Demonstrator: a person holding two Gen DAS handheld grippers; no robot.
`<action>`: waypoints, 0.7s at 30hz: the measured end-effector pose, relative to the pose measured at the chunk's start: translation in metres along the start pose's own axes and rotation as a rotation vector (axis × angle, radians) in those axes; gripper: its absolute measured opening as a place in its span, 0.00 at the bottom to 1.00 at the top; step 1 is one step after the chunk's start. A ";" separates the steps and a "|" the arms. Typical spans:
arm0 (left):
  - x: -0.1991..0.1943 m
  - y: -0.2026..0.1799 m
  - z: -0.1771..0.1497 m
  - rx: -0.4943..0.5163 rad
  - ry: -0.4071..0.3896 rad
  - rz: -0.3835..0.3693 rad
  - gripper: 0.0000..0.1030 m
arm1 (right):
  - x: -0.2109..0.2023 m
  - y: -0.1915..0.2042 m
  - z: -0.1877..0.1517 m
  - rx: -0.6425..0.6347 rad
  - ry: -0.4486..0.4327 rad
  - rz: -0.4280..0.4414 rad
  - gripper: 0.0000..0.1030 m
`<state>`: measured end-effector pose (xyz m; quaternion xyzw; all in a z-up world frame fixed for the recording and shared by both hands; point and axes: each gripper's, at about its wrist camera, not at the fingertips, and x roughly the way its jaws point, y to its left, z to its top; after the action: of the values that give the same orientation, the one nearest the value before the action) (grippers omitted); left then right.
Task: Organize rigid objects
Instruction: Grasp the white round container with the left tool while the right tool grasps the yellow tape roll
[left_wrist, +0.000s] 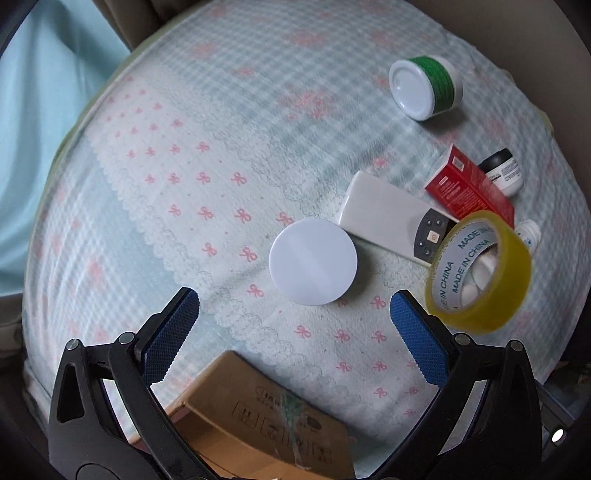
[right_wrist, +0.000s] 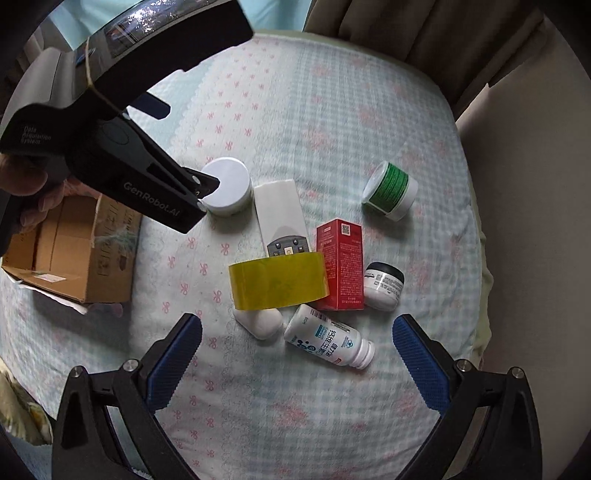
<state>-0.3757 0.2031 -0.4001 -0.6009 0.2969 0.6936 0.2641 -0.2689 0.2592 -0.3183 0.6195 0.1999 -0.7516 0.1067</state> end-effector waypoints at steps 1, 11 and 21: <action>0.009 -0.002 0.001 0.009 0.012 -0.002 1.00 | 0.010 0.003 0.002 -0.010 0.016 0.000 1.00; 0.075 -0.011 0.009 0.039 0.105 -0.042 1.00 | 0.086 0.017 0.025 -0.055 0.158 -0.025 1.00; 0.093 -0.015 0.009 0.017 0.125 -0.090 0.67 | 0.114 0.009 0.034 -0.064 0.183 -0.011 0.99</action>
<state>-0.3843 0.2209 -0.4930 -0.6534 0.2913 0.6397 0.2812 -0.3189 0.2464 -0.4255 0.6806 0.2361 -0.6859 0.1034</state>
